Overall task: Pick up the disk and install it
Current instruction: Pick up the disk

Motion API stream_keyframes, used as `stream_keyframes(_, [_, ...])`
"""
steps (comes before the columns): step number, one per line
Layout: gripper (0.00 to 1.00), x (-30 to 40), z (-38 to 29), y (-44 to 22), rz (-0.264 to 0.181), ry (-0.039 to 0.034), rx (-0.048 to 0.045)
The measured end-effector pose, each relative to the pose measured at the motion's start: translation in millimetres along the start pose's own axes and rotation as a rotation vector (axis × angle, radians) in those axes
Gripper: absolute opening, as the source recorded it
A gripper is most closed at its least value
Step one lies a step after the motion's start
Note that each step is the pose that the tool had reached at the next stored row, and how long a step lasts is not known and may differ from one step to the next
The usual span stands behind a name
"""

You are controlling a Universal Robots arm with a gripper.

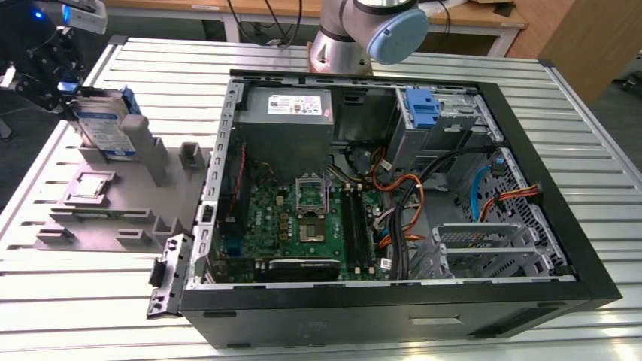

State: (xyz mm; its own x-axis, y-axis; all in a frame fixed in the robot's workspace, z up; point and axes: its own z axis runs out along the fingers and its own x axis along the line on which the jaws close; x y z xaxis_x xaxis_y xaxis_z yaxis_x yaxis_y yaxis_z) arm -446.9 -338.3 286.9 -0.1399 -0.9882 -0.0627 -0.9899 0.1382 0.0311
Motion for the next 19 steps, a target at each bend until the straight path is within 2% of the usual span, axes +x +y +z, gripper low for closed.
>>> stream_keyframes(19, [0.45,0.0,0.0,0.0,0.000,0.0003,0.0000])
